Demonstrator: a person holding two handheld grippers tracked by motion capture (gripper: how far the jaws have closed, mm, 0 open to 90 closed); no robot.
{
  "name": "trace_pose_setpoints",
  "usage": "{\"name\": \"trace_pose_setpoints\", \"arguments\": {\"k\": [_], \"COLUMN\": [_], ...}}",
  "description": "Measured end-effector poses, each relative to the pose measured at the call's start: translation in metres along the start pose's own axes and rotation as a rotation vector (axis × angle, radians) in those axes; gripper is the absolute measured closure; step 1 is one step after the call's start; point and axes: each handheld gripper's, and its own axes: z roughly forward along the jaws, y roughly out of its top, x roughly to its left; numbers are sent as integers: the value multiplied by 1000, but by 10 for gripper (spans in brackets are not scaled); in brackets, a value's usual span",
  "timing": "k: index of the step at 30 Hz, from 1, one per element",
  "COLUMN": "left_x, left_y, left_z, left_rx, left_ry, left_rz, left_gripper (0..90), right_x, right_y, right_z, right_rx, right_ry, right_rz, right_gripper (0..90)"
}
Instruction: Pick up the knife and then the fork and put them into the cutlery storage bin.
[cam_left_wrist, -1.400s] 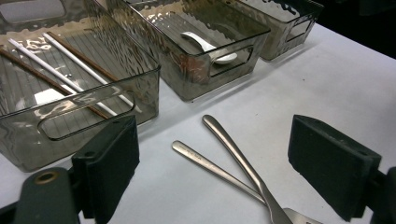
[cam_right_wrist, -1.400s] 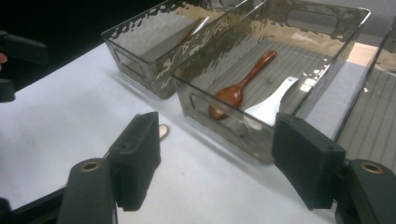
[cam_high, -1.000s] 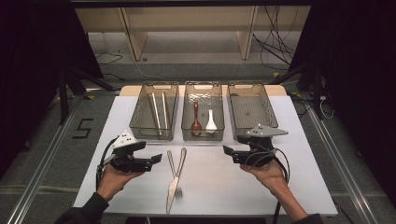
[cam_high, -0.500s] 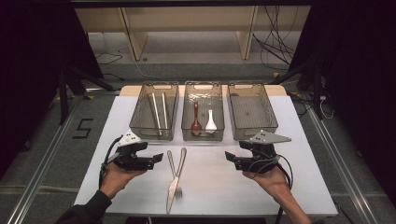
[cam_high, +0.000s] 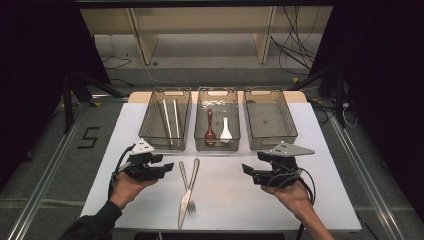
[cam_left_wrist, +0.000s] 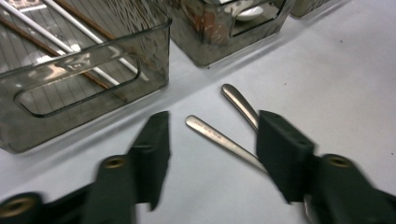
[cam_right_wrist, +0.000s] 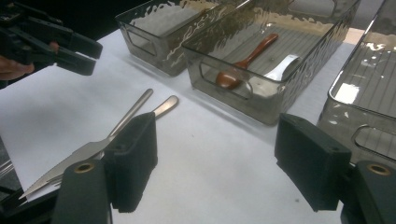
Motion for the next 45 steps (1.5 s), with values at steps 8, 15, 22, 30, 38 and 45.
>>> {"name": "trace_pose_setpoints", "arguments": {"k": [8, 15, 22, 30, 38, 45], "left_x": [1, -2, -8, -19, -24, -21], "left_y": [1, 1, -4, -7, -7, -9], "left_z": [14, 29, 44, 63, 65, 65], "left_rx": [78, 124, 183, 236, 255, 266], "left_ry": [-2, -8, -15, -24, -16, -19], "left_rz": [-1, 16, 35, 73, 81, 38], "left_gripper": [750, 877, 886, 886, 886, 886], "right_x": [-1, 1, 5, 7, 6, 7], "right_y": [0, 1, 2, 2, 2, 3], "right_z": [0, 0, 2, 2, 1, 1], "right_rx": [-2, -2, 1, 4, 1, -1], "right_ry": [0, 1, 9, 15, 13, 14], "right_rz": [2, -7, -13, -17, -20, -21], "right_gripper": [307, 307, 302, 302, 303, 303]}}
